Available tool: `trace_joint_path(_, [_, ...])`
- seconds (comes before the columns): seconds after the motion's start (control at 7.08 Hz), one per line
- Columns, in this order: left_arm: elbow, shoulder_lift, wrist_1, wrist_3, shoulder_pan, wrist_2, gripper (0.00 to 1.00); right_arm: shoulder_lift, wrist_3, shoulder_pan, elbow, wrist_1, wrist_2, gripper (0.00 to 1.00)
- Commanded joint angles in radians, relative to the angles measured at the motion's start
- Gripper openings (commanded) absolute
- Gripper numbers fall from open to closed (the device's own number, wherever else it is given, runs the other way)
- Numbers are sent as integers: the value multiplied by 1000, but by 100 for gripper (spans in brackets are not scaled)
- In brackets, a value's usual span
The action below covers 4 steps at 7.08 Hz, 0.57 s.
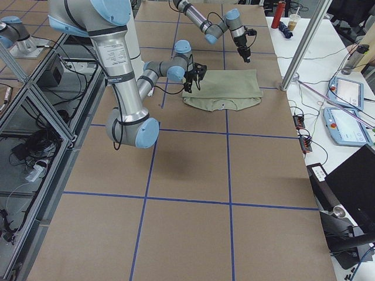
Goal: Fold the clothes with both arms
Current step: 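Release and raise the left gripper while the right gripper moves to the near corner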
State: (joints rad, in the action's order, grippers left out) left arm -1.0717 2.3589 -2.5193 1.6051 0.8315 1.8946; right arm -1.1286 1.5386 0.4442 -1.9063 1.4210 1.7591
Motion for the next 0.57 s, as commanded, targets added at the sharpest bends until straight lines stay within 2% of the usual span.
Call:
trace_joint_path(0.0, [-79, -73, 5, -1, 0, 18, 45, 47, -322, -48, 29, 64, -7, 91])
trace_joint_path(0.14, [-80, -85, 4, -1, 0, 20, 46, 47, -482, -67, 39, 65, -7, 54])
trace_joint_path(0.28, [-80, -87, 4, -1, -3, 20, 46, 46, -588, -90, 55, 65, -12, 38])
trace_joint_path(0.42, [-85, -108, -2, -1, -3, 20, 47, 43, -642, -108, 67, 73, -44, 28])
